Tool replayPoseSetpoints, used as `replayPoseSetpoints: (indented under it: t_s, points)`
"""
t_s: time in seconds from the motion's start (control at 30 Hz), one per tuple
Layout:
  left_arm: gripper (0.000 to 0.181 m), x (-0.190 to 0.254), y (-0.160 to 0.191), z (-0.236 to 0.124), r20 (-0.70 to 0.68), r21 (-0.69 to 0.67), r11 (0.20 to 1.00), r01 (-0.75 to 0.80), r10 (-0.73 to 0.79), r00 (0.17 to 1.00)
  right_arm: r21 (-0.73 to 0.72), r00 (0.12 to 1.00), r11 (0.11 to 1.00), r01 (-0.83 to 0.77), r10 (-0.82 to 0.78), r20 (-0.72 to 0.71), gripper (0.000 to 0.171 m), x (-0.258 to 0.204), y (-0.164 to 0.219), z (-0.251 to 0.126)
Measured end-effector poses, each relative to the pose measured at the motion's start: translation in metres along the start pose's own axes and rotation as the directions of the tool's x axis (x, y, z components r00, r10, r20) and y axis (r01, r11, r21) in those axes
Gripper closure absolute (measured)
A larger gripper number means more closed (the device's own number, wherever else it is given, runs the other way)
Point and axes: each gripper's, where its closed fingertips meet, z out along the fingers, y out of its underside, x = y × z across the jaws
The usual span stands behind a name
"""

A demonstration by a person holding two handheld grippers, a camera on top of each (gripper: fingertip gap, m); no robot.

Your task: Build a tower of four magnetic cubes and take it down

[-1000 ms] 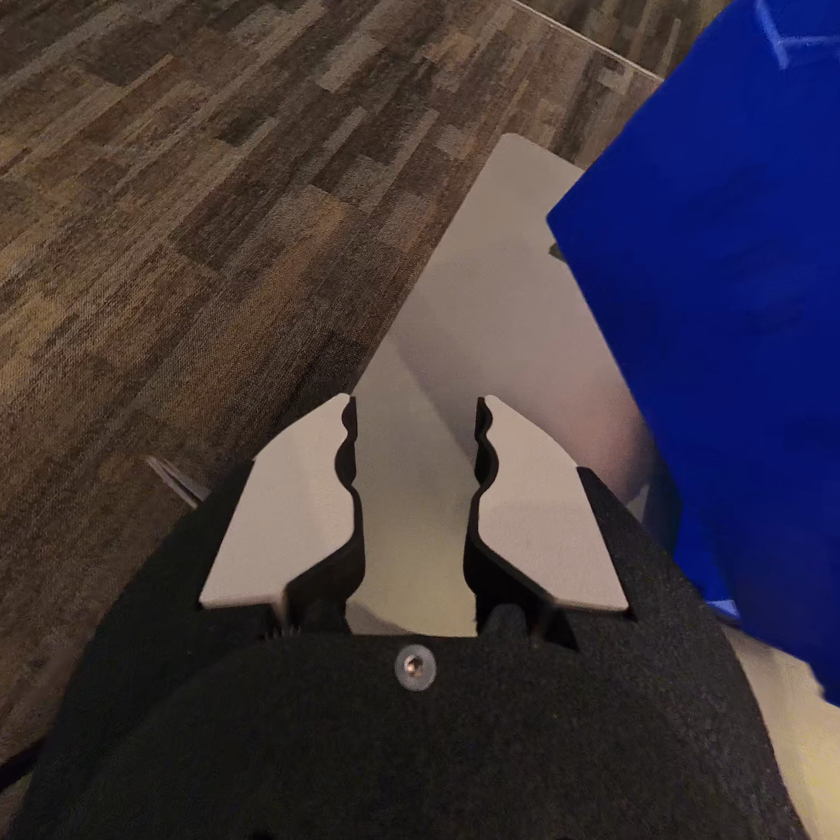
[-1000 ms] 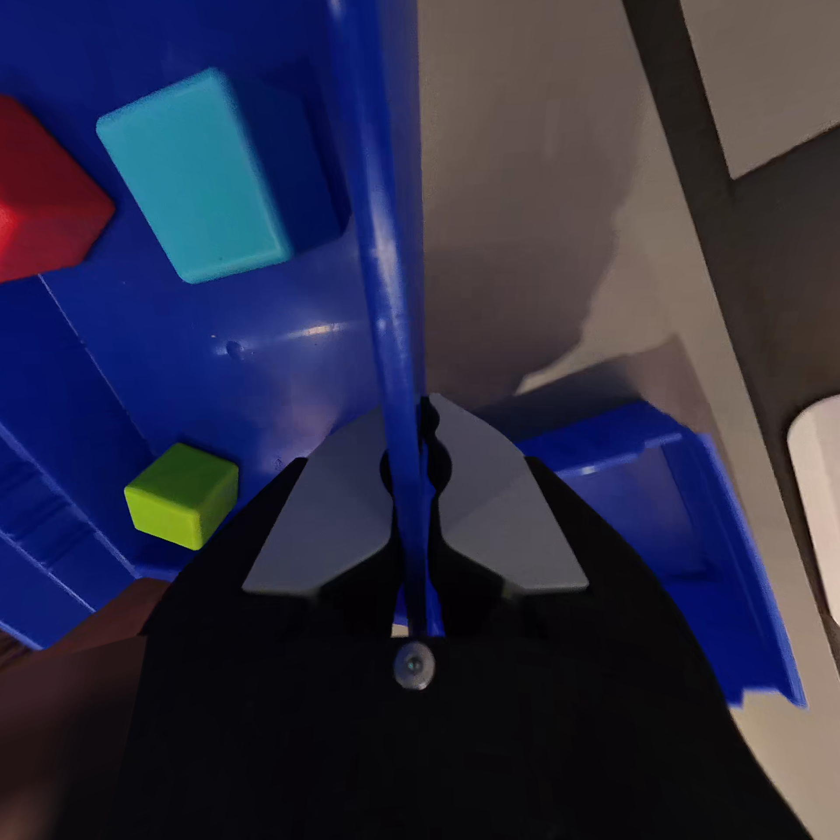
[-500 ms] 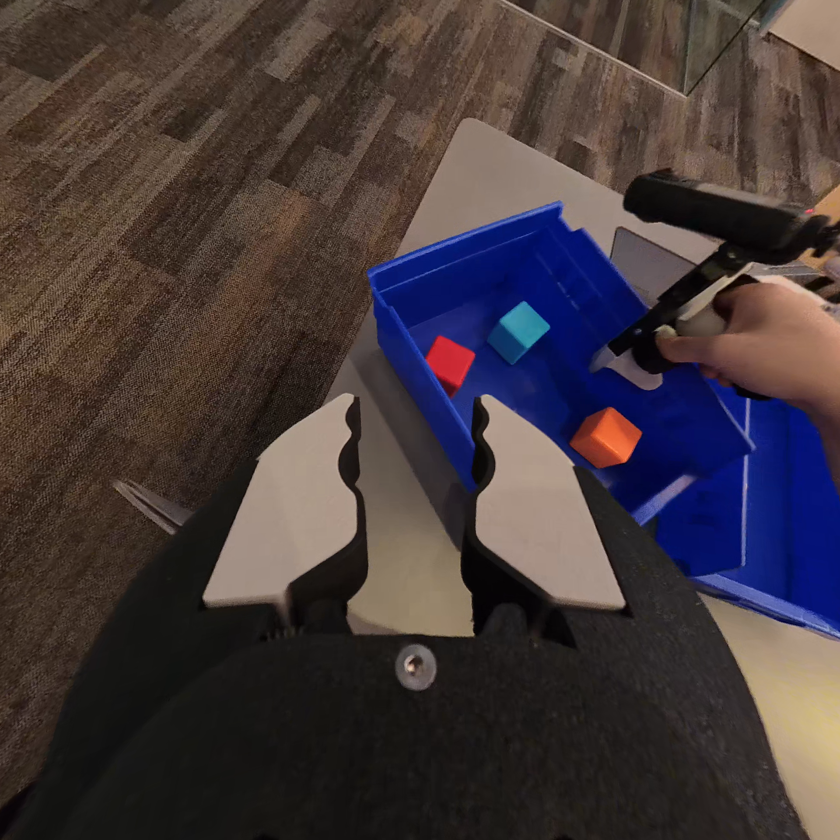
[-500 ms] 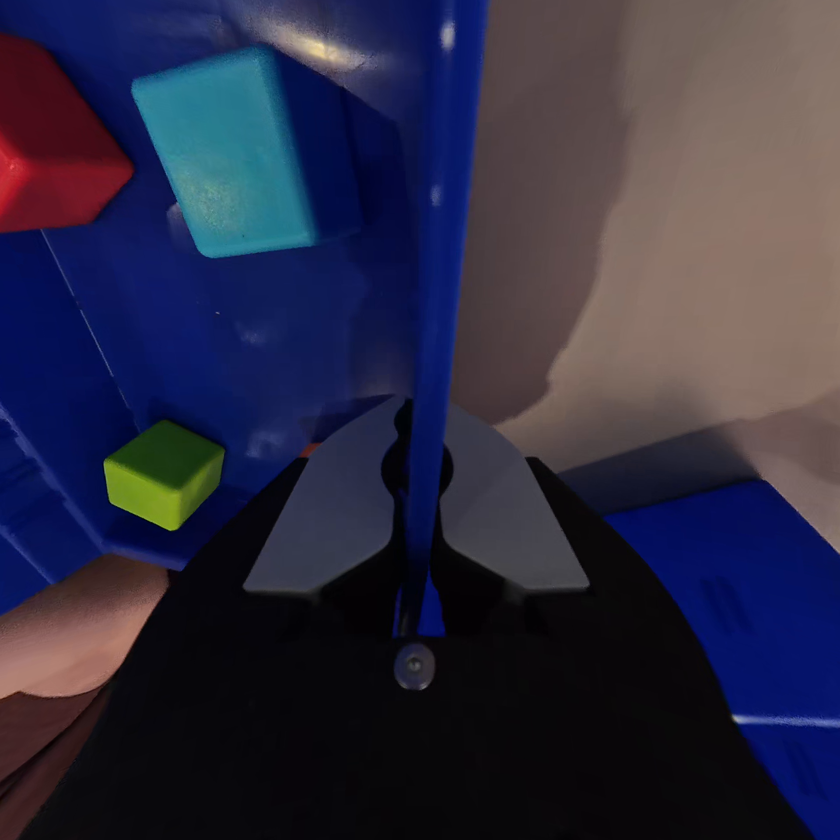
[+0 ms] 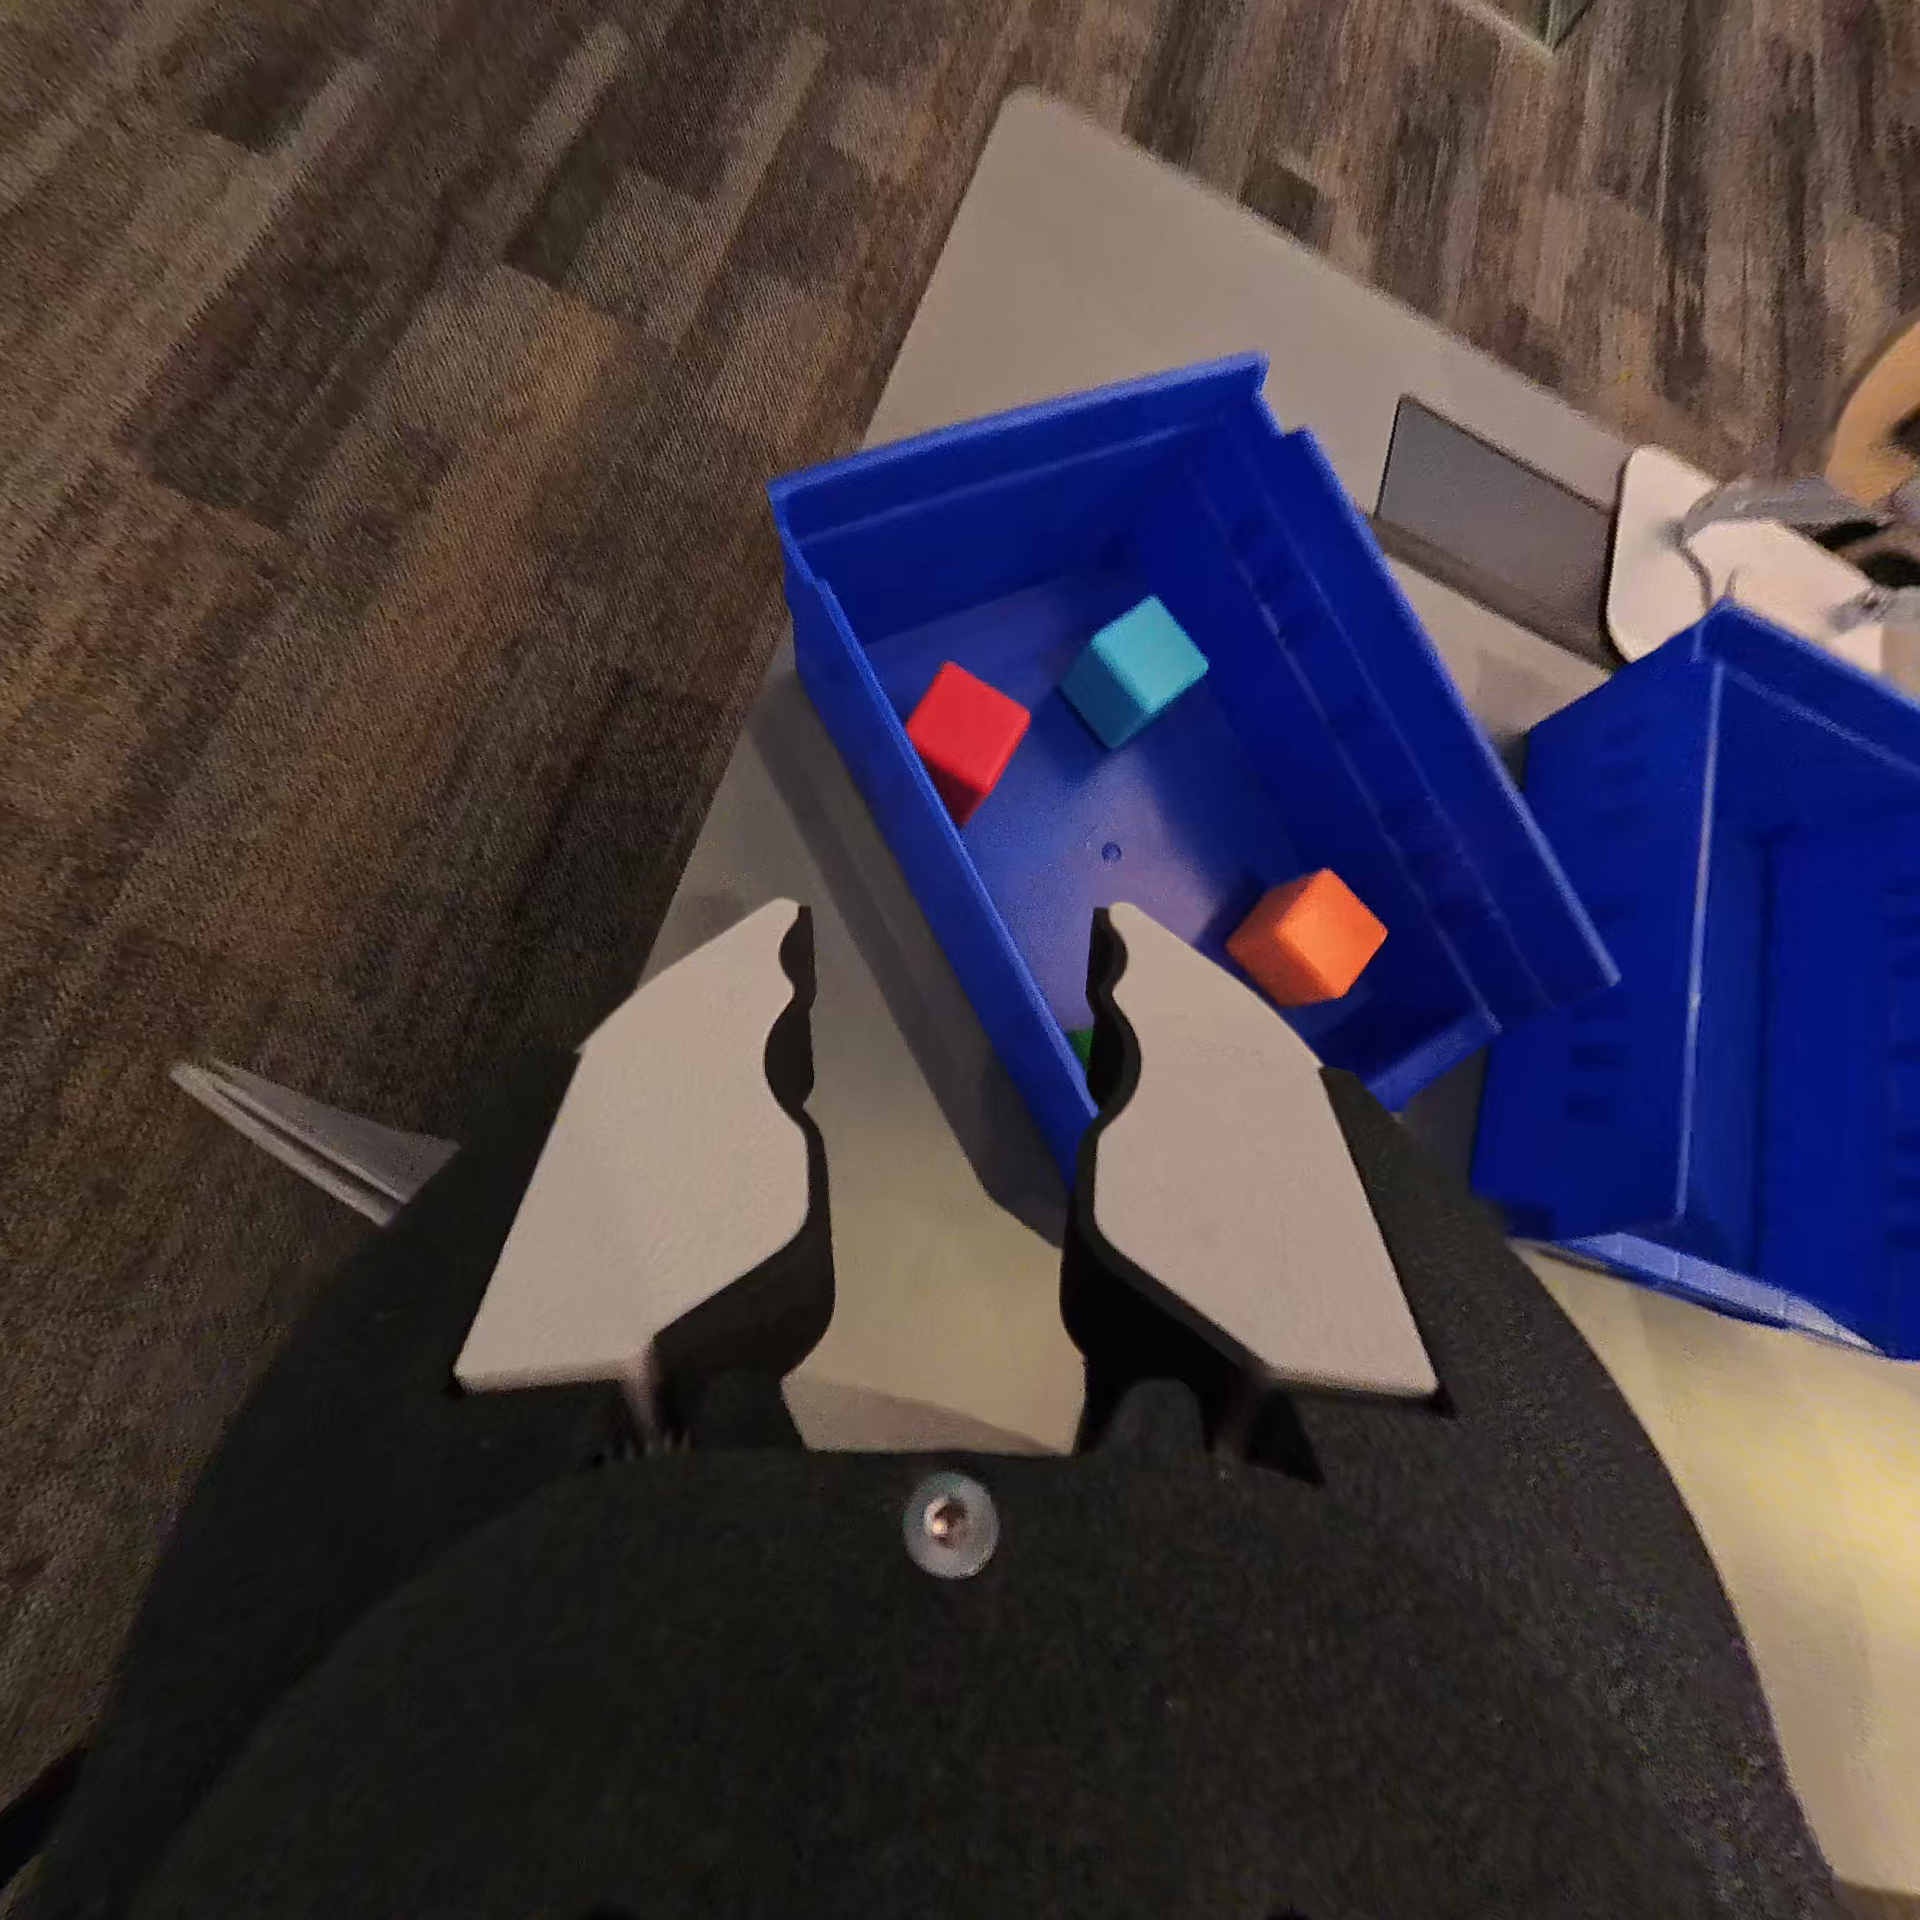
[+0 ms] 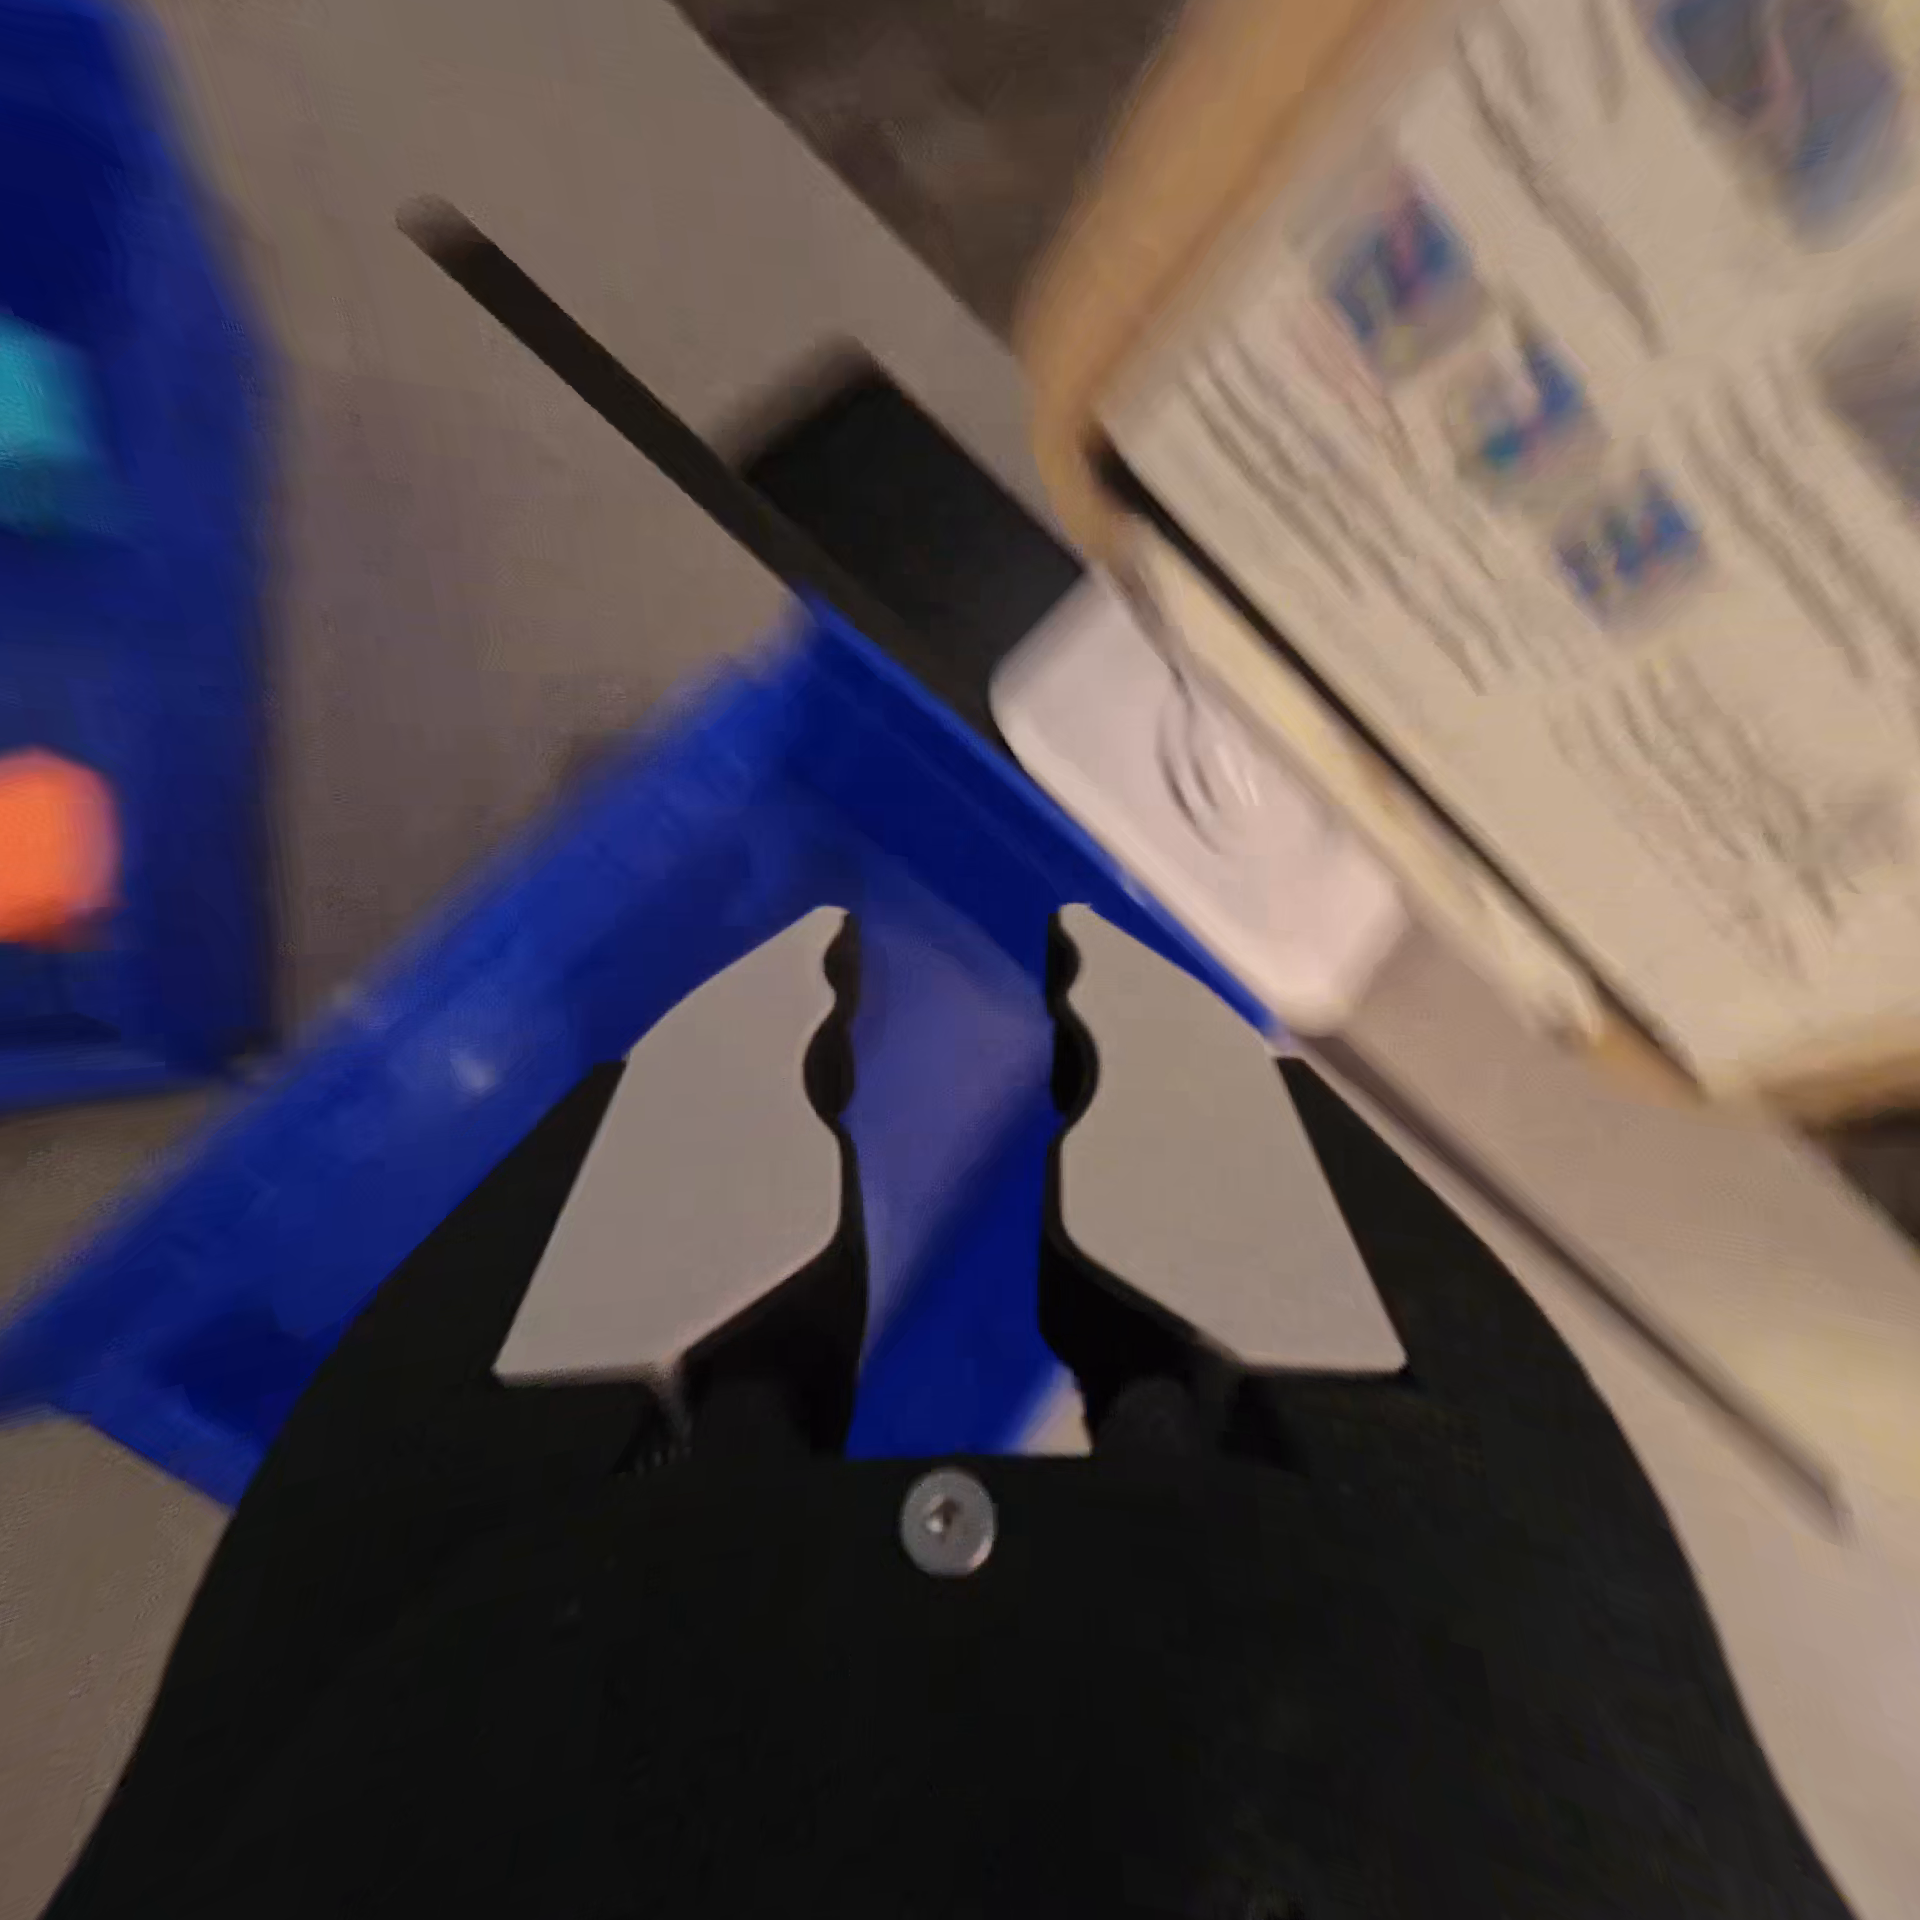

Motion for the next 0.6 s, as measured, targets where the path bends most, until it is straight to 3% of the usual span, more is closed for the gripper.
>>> replayPoseSetpoints:
  t_s: [0.07, 0.13, 0.2, 0.33, 0.4, 0.43, 0.5, 0.6]
  points:
    - [0.127, -0.005, 0.008, 0.010, 0.006, -0.057, 0.998, 0.022, -0.021, 1.000, -0.235, 0.985, 0.958, -0.166, 0.151, -0.079, 0.141, 0.051, 0.081, -0.013]
    - [0.126, -0.006, 0.009, 0.017, 0.002, -0.075, 0.995, 0.061, -0.061, 0.998, -0.356, 0.942, 0.876, -0.326, 0.331, -0.051, 0.140, 0.066, 0.134, -0.015]
    - [0.127, -0.001, 0.006, 0.021, -0.012, -0.070, 0.995, 0.064, -0.065, 0.998, -0.352, 0.914, 0.850, -0.392, 0.403, -0.044, 0.138, 0.072, 0.155, -0.011]
    - [0.126, 0.016, 0.008, 0.024, -0.009, -0.104, 0.994, -0.022, 0.022, 1.000, -0.407, 0.905, 0.821, -0.401, 0.425, -0.034, 0.112, 0.056, 0.175, 0.001]
    - [0.128, 0.023, 0.010, 0.025, -0.010, -0.120, 0.991, -0.062, 0.062, 0.998, -0.452, 0.911, 0.810, -0.373, 0.413, -0.012, 0.112, 0.042, 0.180, 0.014]
    - [0.128, 0.026, 0.010, 0.026, -0.015, -0.125, 0.989, -0.082, 0.080, 0.997, -0.491, 0.923, 0.801, -0.342, 0.385, -0.015, 0.115, 0.038, 0.186, 0.021]
    - [0.129, 0.030, 0.011, 0.026, -0.019, -0.131, 0.986, -0.104, 0.102, 0.995, -0.582, 0.936, 0.764, -0.278, 0.352, 0.015, 0.149, 0.028, 0.201, 0.031]
    - [0.131, 0.030, 0.013, 0.025, -0.018, -0.136, 0.984, -0.113, 0.111, 0.994, -0.598, 0.902, 0.741, -0.307, 0.426, 0.066, 0.161, 0.031, 0.204, 0.035]
